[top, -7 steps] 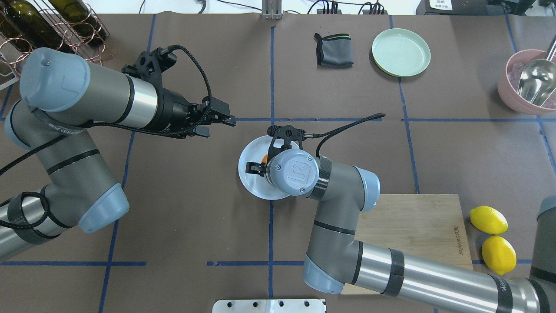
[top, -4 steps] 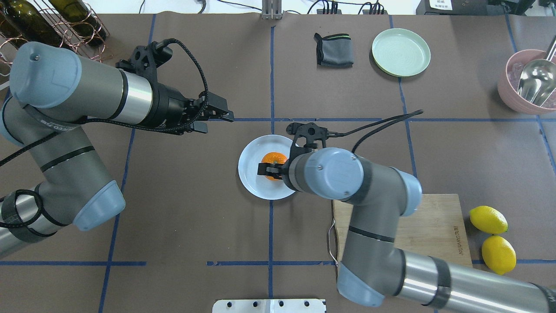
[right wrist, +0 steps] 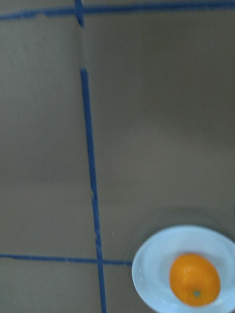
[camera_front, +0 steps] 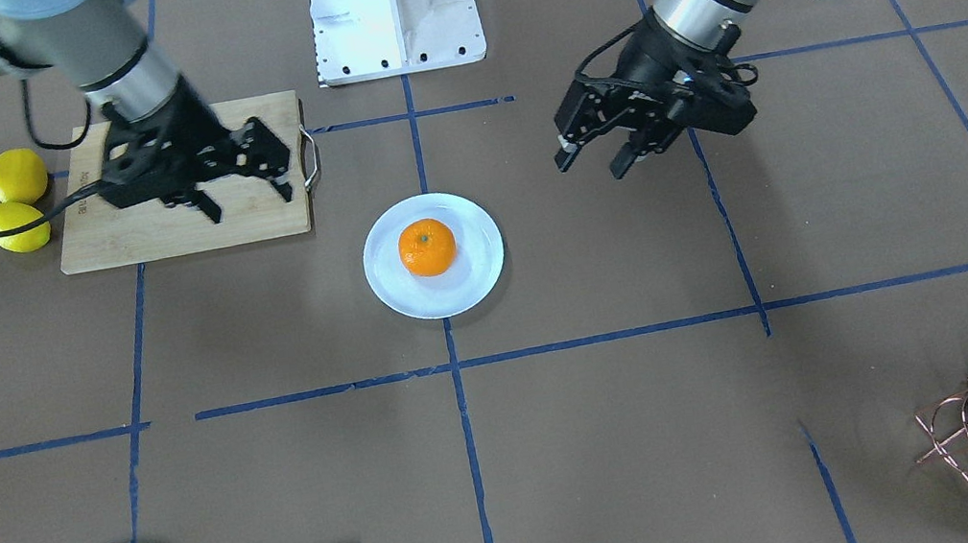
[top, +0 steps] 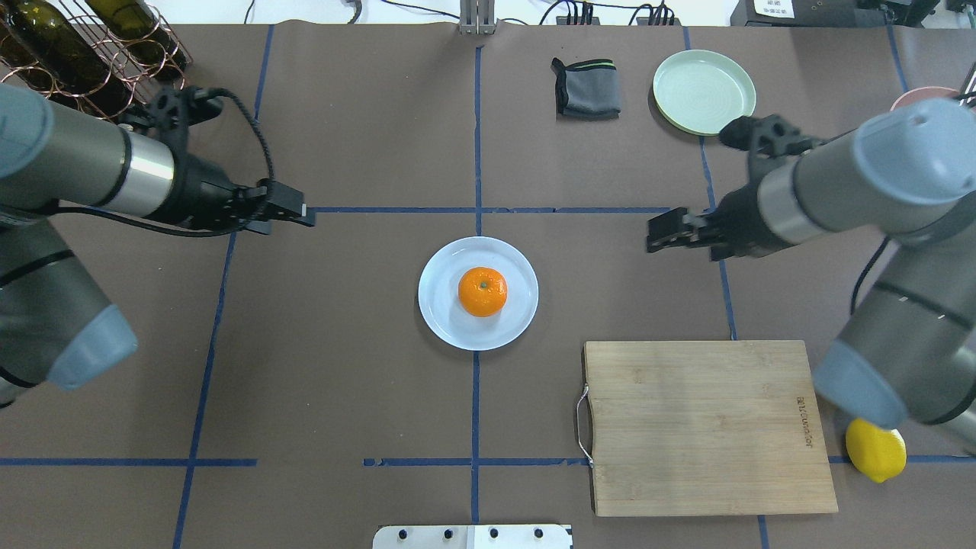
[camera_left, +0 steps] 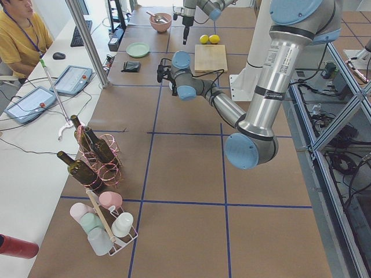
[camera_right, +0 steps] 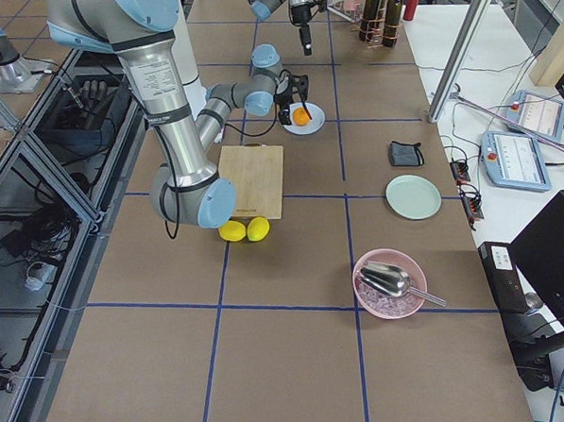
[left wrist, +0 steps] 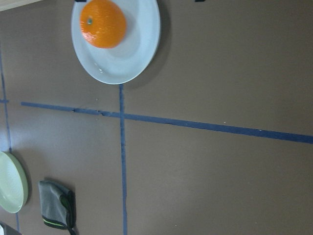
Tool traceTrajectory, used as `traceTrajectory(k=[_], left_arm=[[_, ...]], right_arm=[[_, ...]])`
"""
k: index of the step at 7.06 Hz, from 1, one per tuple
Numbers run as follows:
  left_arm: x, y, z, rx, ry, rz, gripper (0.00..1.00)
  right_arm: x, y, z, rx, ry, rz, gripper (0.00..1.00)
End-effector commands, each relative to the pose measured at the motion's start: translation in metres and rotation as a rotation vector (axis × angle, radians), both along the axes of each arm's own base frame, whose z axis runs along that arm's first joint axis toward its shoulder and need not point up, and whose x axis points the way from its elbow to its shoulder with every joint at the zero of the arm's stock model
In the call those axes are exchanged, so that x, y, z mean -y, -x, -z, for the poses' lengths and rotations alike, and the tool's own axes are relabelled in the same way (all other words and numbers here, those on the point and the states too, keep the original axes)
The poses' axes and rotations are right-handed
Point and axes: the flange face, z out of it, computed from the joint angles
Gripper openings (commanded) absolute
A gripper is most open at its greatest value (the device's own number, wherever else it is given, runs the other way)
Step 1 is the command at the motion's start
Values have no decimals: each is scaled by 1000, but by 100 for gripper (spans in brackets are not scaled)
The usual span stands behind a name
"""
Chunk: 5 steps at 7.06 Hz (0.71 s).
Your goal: Pick orange to plate
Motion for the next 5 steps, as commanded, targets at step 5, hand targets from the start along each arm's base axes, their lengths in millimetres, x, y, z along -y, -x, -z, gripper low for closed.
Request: traceTrajectory(k=[5], left_arm=[[21,348,-248,431,-354,-151,78]], right_arm=[[41,-346,-270,-273,-230,289,100]])
